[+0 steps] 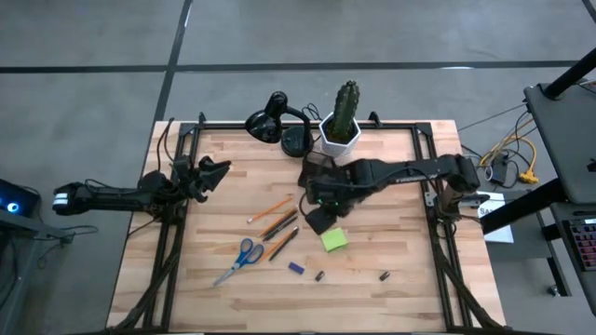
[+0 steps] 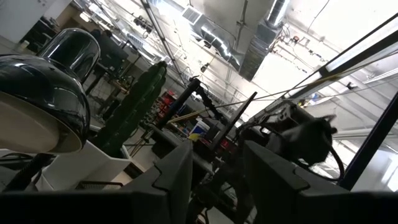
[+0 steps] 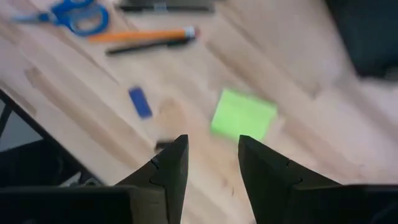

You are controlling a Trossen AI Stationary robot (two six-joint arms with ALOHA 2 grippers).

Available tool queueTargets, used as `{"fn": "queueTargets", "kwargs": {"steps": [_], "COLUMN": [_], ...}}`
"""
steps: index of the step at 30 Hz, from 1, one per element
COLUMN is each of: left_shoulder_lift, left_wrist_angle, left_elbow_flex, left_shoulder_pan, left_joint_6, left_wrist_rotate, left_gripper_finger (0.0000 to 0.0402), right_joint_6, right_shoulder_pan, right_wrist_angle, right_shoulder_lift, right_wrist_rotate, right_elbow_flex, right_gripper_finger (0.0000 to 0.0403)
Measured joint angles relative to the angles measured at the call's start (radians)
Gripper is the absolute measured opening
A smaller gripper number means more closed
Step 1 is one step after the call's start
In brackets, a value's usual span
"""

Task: Pick and place office supplies into organizer
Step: Put the left black binder clip into the black desk organizer

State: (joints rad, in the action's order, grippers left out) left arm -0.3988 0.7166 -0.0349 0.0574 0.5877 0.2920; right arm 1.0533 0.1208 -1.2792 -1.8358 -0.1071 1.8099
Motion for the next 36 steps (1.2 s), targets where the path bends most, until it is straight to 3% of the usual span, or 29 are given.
{"fn": "queueTargets", "kwargs": {"steps": [10,14,20,27,31,36], "left_shoulder_lift": [0.002,0.002,0.002,0.002,0.002,0.000], "left_wrist_angle": [0.000,0.000,0.000,0.000,0.000,0.000], "left_elbow_flex": [0.000,0.000,0.000,0.000,0.000,0.000], "left_shoulder_pan": [0.000,0.000,0.000,0.000,0.000,0.000], "left_joint_6": [0.002,0.003,0.004,0.003,0.003,0.002], "left_wrist_rotate": [0.000,0.000,0.000,0.000,0.000,-0.001], "left_gripper_finger": [0.0128,0.0128,0.0128,0.0128,0.0128,0.0128], "right_joint_6": [0.385,0.424,0.107,-0.398,-0.659,-0.815], "right_shoulder_pan": [0.133,0.171,0.231,0.282,0.299,0.302], "right_wrist_angle": [-0.186,-0.147,0.048,0.275,0.296,0.292], "right_shoulder_lift": [0.000,0.000,0.000,0.000,-0.003,-0.041], "right_wrist_rotate": [-0.028,-0.026,0.026,0.031,0.031,0.055], "right_elbow_flex": [-0.001,-0.001,-0.010,-0.049,-0.069,-0.086], "right_gripper_finger": [0.0130,0.0127,0.0123,0.0125,0.0128,0.0144]}}
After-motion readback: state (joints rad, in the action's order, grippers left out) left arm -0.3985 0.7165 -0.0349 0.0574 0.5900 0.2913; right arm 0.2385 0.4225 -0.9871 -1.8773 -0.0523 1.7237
